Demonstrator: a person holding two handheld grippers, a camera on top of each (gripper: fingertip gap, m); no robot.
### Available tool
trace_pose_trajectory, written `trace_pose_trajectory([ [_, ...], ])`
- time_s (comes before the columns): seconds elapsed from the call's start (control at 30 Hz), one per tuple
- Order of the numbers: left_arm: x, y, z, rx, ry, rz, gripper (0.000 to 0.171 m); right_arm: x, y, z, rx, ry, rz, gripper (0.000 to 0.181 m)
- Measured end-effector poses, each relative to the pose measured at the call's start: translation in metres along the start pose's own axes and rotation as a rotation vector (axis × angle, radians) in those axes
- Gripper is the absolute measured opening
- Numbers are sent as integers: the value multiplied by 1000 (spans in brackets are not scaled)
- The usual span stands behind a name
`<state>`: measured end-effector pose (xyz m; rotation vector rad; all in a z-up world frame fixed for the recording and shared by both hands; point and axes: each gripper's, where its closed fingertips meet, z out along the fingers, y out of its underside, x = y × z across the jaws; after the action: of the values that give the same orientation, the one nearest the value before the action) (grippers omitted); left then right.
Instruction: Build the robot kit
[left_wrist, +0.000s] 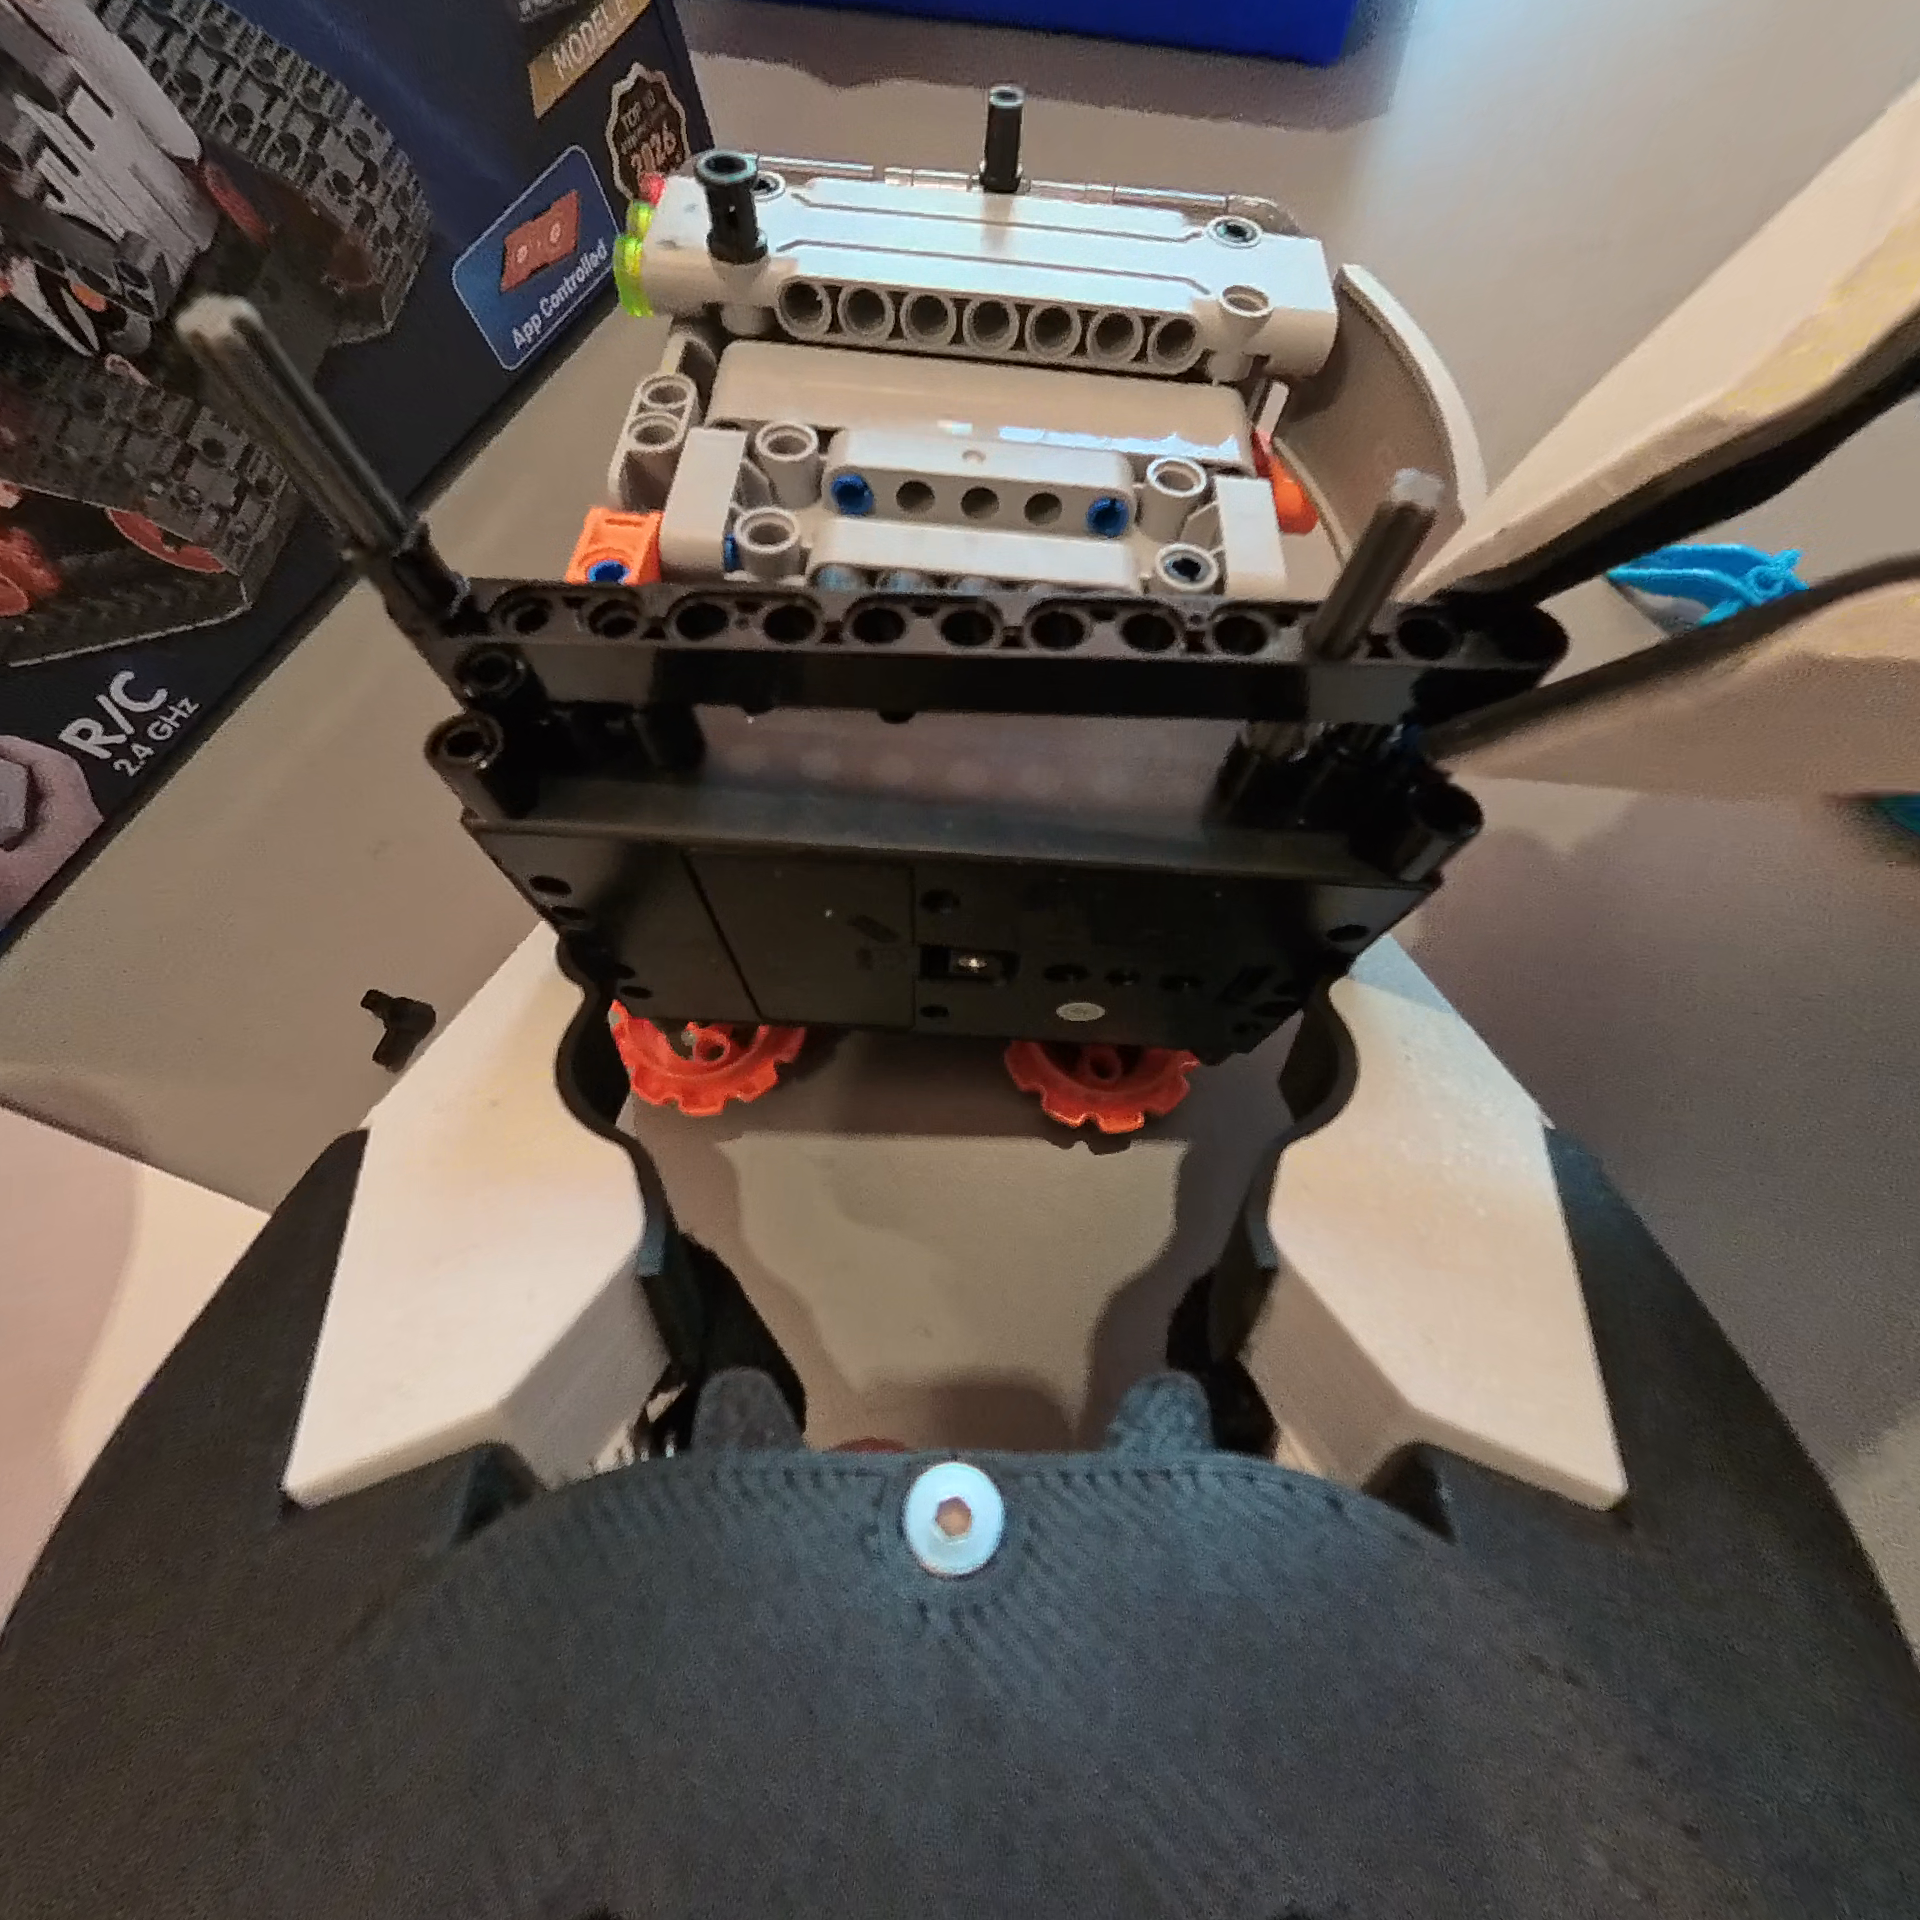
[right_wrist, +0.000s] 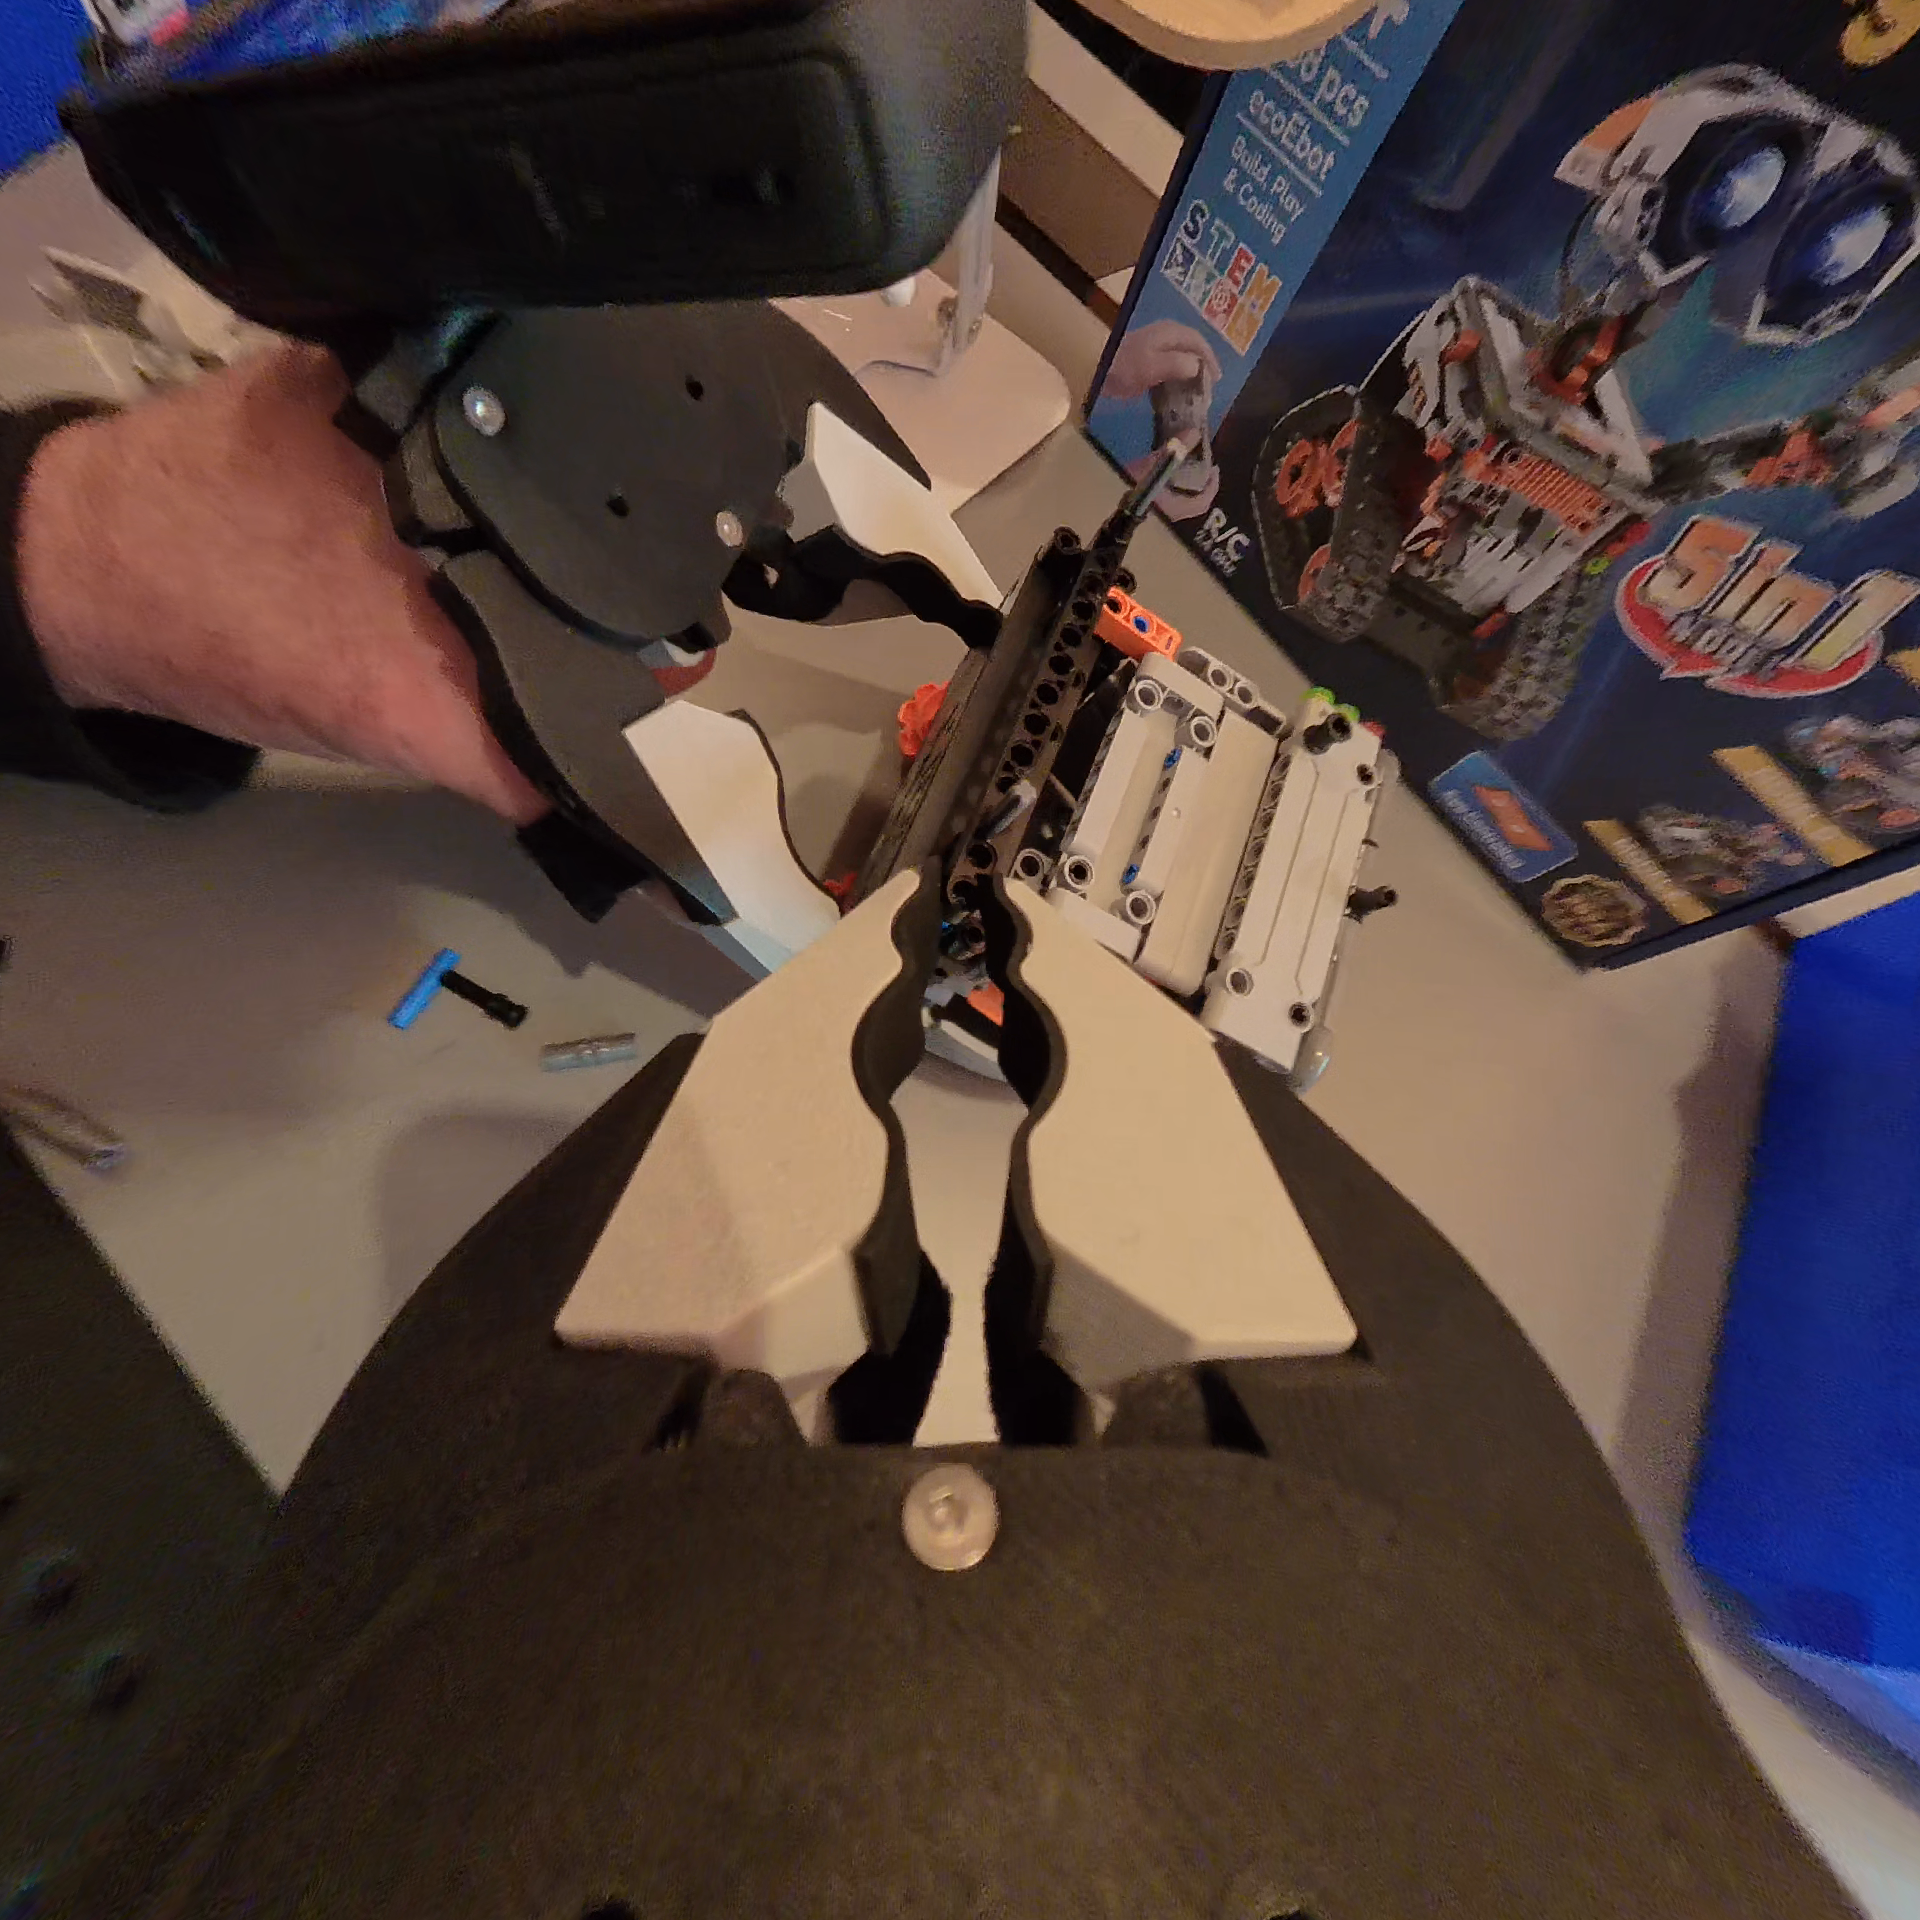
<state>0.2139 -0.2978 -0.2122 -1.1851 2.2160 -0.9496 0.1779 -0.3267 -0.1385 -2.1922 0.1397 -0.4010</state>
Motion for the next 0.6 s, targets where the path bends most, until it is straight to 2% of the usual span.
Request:
trace_pose_trajectory([
  [0.07, 1, -2, 1, -1, 8, -12, 130, 2, -1, -1, 25, -91, 140, 6],
  [0.23, 3, -6, 3, 11, 22, -17, 130, 6, -2, -6, 47, -202, 262, 6],
  [0.43, 4, -6, 4, 6, 13, -1, 130, 5, 1, -7, -7, -182, 213, 5],
  [0.6, 4, -5, 5, -1, 6, 12, 129, 2, 5, -7, -108, -148, 2, 4],
])
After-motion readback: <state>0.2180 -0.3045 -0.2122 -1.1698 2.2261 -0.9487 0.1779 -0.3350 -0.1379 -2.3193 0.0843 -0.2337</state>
